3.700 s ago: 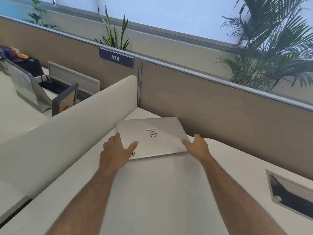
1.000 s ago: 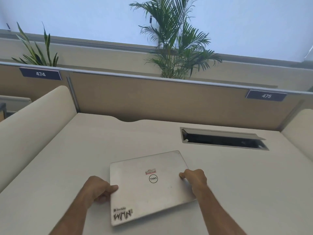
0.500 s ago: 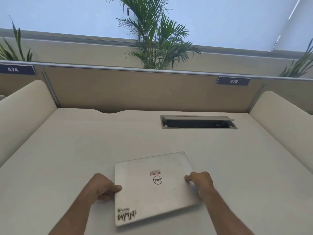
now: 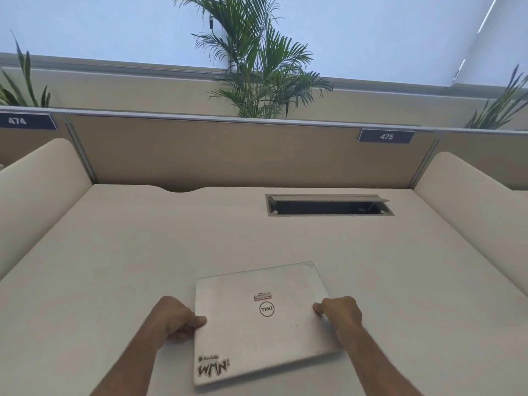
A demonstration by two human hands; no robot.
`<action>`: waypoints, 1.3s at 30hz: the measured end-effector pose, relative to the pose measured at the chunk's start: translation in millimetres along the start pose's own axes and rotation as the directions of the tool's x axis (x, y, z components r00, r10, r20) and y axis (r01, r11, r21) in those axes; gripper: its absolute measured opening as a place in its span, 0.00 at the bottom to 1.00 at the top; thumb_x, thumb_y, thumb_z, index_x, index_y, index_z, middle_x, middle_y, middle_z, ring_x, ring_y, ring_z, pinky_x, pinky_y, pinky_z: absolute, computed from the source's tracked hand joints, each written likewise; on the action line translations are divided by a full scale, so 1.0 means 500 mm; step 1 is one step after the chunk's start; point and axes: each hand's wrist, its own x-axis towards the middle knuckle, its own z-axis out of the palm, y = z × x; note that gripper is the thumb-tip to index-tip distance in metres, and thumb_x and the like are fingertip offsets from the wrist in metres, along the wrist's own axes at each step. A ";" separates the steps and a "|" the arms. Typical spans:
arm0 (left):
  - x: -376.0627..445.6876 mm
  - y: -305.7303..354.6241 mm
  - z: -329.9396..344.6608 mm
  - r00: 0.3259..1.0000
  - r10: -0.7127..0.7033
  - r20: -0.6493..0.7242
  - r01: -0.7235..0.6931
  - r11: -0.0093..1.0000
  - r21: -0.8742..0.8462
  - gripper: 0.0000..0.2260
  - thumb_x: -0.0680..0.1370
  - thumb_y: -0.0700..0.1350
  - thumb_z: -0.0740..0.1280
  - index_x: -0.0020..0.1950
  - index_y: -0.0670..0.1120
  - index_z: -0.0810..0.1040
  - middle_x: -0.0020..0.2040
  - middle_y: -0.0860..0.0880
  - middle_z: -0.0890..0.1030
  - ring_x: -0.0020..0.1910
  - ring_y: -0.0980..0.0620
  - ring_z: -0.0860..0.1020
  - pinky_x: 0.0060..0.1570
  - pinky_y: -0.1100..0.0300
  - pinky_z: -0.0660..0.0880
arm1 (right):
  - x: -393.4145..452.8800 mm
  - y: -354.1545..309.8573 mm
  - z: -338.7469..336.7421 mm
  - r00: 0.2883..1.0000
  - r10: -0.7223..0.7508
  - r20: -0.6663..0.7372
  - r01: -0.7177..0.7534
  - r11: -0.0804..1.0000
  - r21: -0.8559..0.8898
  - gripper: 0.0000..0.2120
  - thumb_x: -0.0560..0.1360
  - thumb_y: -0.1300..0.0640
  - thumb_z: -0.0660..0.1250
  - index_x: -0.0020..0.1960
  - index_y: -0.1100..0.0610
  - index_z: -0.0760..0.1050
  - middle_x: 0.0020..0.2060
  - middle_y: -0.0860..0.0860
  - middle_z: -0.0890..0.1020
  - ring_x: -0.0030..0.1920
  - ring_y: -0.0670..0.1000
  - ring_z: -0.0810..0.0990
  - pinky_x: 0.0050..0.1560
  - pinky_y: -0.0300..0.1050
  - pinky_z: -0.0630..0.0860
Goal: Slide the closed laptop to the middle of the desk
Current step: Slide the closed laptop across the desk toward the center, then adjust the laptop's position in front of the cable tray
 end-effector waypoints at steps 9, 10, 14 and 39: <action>0.010 -0.001 0.000 0.999 0.032 -0.022 -0.031 0.999 0.036 0.11 0.64 0.35 0.81 0.34 0.35 0.79 0.35 0.33 0.84 0.31 0.42 0.81 0.33 0.54 0.79 | -0.001 0.016 -0.005 0.988 -0.151 0.031 0.154 0.975 -0.163 0.11 0.63 0.56 0.75 0.29 0.60 0.76 0.28 0.54 0.79 0.32 0.56 0.78 0.33 0.44 0.70; 0.011 -0.004 0.002 0.997 0.058 -0.042 -0.056 0.997 0.047 0.11 0.65 0.38 0.81 0.33 0.36 0.79 0.34 0.34 0.84 0.30 0.43 0.81 0.33 0.54 0.79 | 0.001 0.016 -0.007 0.979 -0.201 0.030 0.203 0.962 -0.184 0.12 0.64 0.55 0.75 0.29 0.57 0.74 0.29 0.53 0.79 0.33 0.57 0.79 0.35 0.45 0.72; 0.014 -0.022 0.015 0.925 0.308 -0.222 -0.238 0.926 0.294 0.14 0.71 0.56 0.74 0.35 0.45 0.83 0.34 0.48 0.86 0.38 0.46 0.84 0.42 0.54 0.81 | 0.021 0.033 -0.018 0.883 -0.470 0.000 0.428 0.804 -0.414 0.17 0.76 0.45 0.68 0.57 0.56 0.79 0.55 0.55 0.82 0.59 0.60 0.78 0.59 0.52 0.75; 0.022 -0.103 0.048 0.783 0.520 -0.342 -0.170 0.707 0.686 0.26 0.77 0.67 0.58 0.64 0.50 0.78 0.65 0.47 0.76 0.64 0.44 0.72 0.60 0.46 0.69 | 0.099 0.063 -0.063 0.819 -0.571 0.063 0.490 0.638 -0.593 0.19 0.81 0.42 0.58 0.61 0.52 0.80 0.64 0.55 0.78 0.65 0.60 0.73 0.64 0.55 0.70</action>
